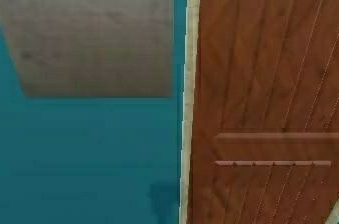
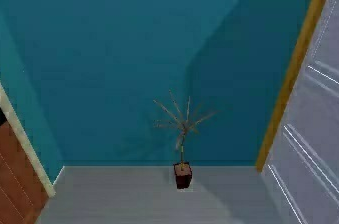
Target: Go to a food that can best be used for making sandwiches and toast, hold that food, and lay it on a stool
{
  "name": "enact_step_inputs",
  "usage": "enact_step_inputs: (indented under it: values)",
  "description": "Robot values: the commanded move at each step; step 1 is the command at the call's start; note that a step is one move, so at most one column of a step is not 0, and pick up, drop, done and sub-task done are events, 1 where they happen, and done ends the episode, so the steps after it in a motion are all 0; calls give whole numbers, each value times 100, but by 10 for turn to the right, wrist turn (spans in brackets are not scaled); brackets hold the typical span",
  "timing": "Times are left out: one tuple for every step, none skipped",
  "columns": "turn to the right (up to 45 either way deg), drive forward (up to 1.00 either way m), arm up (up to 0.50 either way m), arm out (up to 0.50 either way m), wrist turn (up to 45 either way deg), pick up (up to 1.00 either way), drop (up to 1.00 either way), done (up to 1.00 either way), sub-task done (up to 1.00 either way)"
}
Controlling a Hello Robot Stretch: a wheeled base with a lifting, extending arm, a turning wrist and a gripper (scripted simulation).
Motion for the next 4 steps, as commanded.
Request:
enact_step_inputs:
  values:
    - [-450, 0, 0, 0, 0, 0, 0, 0, 0]
    - [-450, 0, 0, 0, 0, 0, 0, 0, 0]
    - [-450, 0, 0, 0, 0, 0, 0, 0, 0]
    - [-330, 0, 0, 0, 0, 0, 0, 0, 0]
